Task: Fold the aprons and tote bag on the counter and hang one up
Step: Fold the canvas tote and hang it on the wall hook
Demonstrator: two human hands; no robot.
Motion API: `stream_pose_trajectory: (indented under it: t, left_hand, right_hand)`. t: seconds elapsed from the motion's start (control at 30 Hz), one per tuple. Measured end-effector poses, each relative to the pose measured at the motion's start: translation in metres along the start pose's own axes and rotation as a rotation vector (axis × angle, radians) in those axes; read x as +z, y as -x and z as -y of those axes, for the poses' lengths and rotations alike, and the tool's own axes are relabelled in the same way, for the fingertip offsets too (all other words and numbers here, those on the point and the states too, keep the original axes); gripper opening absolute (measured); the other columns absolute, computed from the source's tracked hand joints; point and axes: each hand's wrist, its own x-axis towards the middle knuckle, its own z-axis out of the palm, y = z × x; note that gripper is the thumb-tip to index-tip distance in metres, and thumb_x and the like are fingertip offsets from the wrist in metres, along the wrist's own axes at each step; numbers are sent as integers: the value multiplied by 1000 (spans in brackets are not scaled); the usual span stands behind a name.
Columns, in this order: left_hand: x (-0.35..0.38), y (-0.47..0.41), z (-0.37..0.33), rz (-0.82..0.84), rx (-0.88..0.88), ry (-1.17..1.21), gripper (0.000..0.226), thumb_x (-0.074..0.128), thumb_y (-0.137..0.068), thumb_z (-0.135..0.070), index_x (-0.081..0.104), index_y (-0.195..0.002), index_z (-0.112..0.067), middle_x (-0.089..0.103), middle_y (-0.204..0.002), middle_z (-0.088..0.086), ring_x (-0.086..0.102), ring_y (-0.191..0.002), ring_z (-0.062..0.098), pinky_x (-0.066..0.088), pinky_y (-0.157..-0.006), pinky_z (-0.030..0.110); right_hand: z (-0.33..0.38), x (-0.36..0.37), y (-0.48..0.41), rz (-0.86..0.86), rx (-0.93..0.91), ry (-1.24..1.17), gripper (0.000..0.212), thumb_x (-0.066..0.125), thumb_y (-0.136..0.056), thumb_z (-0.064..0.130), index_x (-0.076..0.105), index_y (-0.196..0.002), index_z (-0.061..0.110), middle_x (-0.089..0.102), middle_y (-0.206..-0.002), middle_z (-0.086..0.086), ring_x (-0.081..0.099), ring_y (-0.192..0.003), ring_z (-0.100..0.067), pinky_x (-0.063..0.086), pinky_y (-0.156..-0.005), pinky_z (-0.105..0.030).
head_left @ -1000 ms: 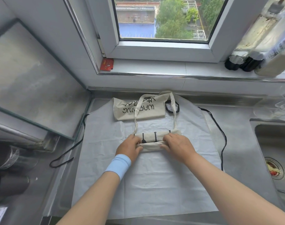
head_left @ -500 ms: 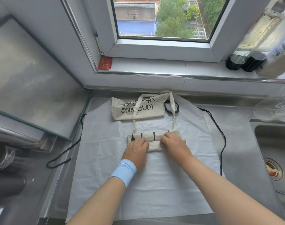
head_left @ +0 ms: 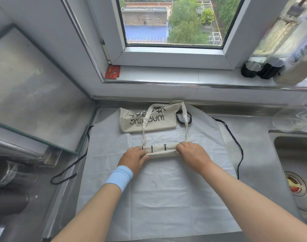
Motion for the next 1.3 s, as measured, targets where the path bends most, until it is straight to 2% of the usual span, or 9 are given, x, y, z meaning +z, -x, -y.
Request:
stream_pose_trajectory:
  t: [0.1,0.3,0.53,0.67,0.77,0.87,0.97,1.1,1.3]
  left_hand:
    - [-7,-11,0,2,-137,65,19,55,-95,-34,62,-106,-20,66,-101,1,59,-96,26,44,-83,34]
    - [-4,-27,-3,-75,-255,-23,21,62,-88,-39,63,-102,-23,53,-110,1,53,-101,26,45,-83,34]
    - [26,-33,-38,-242,265,-214,18,51,-73,-12,67,-79,-18,67,-87,0,64,-75,24,53,-59,32]
    - [38,-28,-29,-129,302,-175,38,43,-77,-11,74,-99,-13,72,-109,3,69,-97,25,56,-82,35]
    - [40,-23,-8,-110,364,-173,50,41,-80,-15,64,-125,-9,60,-134,7,56,-125,23,37,-106,41]
    - [36,-19,4,-36,390,-171,51,42,-88,-20,53,-136,-8,48,-145,7,42,-137,21,27,-114,42]
    - [30,-22,3,24,310,-104,57,44,-89,-34,48,-141,-13,43,-149,3,35,-141,17,21,-117,38]
    - [15,-29,-10,122,191,-103,59,56,-92,-39,39,-146,-23,35,-154,-7,26,-145,11,13,-118,28]
    - [-12,-42,-44,173,77,-323,26,46,-92,-10,55,-115,-19,59,-112,4,51,-111,27,42,-88,37]
  right_hand:
    - [5,-3,-13,34,75,69,6,57,-90,10,58,-96,12,56,-87,-7,58,-74,-31,42,-55,-39]
    - [3,6,-27,-151,129,274,20,70,-73,4,55,-82,13,52,-79,-8,49,-67,-29,35,-59,-38]
    - [30,24,-34,-319,-7,206,16,47,-75,0,55,-72,14,54,-73,-7,50,-63,-28,43,-57,-39]
    - [28,38,-24,-252,-15,64,31,42,-81,9,69,-97,9,69,-99,-10,66,-90,-32,57,-79,-43]
    - [17,40,-13,-164,-19,-85,50,39,-85,21,62,-127,7,60,-134,-13,56,-125,-30,44,-106,-48]
    - [10,38,-9,-103,-45,-162,52,42,-88,23,55,-137,8,51,-144,-13,46,-136,-29,34,-114,-47]
    - [6,36,-14,-94,-4,-196,43,54,-91,20,59,-133,9,56,-140,-12,53,-130,-30,38,-111,-47]
    - [11,22,-28,-45,-12,-102,38,39,-88,18,70,-108,8,68,-117,-14,68,-103,-34,54,-89,-47]
    - [22,-19,-39,54,-68,107,34,32,-80,5,64,-88,14,61,-81,-4,62,-72,-26,39,-107,-52]
